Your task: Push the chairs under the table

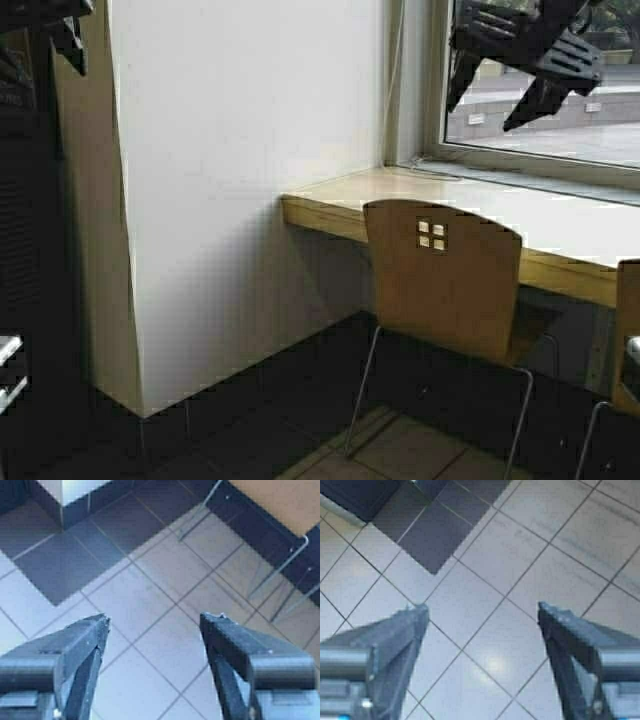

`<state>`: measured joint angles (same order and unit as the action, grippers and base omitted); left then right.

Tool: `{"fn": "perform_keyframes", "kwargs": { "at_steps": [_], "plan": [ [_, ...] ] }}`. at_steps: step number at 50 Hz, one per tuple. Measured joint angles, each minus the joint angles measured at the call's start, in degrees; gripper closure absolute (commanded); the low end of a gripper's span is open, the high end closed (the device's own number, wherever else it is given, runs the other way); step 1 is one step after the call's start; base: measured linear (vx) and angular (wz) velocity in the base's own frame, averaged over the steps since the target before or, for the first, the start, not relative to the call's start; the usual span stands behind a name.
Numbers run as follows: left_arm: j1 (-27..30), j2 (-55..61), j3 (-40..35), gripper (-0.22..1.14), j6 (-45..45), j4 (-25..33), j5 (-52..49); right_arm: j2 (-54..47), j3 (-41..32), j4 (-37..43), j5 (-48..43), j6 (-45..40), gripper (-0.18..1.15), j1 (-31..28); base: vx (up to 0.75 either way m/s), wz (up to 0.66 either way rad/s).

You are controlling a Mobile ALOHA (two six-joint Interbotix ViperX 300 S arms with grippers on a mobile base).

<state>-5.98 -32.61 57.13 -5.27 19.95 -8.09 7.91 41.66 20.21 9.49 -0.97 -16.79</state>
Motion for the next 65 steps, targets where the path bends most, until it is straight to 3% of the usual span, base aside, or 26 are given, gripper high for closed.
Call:
{"fn": "perform_keyframes", "kwargs": {
  "at_steps": [65],
  "plan": [
    [0.1, 3.4, 0.4, 0.02, 0.1, 1.1, -0.8, -3.2, -3.3, -0.2, 3.1, -0.1, -0.01, 0.3, -0.32, -0.17]
  ]
}}
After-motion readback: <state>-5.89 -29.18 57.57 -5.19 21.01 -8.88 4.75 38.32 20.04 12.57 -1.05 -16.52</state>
